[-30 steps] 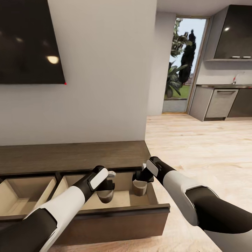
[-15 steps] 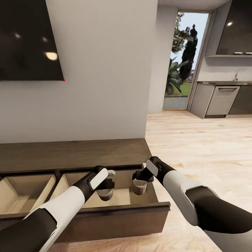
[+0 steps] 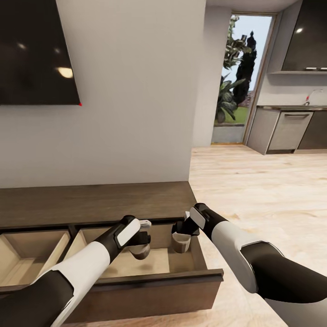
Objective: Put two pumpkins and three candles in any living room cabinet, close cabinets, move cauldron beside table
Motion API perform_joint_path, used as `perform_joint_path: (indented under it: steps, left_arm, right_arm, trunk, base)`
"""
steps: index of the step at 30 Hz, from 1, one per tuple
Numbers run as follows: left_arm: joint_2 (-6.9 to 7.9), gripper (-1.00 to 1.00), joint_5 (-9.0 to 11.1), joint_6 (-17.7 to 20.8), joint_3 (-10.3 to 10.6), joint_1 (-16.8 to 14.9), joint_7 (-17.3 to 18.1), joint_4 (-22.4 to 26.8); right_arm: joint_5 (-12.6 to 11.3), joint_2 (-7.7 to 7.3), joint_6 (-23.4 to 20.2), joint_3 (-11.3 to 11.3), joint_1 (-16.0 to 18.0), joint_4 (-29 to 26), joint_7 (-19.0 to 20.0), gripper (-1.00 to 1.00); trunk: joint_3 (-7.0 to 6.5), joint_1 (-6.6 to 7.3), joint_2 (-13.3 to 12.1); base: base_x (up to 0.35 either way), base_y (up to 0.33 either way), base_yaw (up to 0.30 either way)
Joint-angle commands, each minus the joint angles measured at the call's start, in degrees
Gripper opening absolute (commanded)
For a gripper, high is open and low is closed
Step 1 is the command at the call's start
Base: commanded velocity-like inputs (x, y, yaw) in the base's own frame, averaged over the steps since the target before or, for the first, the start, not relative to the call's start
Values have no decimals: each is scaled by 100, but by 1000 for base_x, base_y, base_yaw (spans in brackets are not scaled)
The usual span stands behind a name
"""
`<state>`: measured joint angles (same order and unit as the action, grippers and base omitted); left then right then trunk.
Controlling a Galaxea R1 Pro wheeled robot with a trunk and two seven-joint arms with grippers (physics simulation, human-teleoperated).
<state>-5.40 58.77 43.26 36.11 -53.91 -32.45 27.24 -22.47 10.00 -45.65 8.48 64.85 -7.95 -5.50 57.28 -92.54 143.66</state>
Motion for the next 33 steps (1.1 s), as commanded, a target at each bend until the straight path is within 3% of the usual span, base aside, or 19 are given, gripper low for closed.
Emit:
perform_joint_path:
  steps: [1,11,21,33]
  left_arm:
    - [4,-100,47,9,37,-6,-43,9]
    - [4,-100,39,-8,37,-5,-42,4]
    - [13,-100,5,-276,140,-4,-42,-33]
    - [19,-100,4,-412,160,-4,-42,-43]
  right_arm:
    - [-65,0,-22,31,2,-9,-48,-100]
    - [-65,0,-14,31,2,-5,-48,-100]
    - [-65,0,-3,31,2,-5,-42,-100]
    - [-52,0,294,34,2,-3,-31,-100]
  trunk:
    - [6,1,3]
    - [205,-22,15]
    - [427,-48,28]
    - [693,-79,44]
  base:
    - [0,0,0]
    - [0,0,0]
    - [0,0,0]
    - [0,0,0]
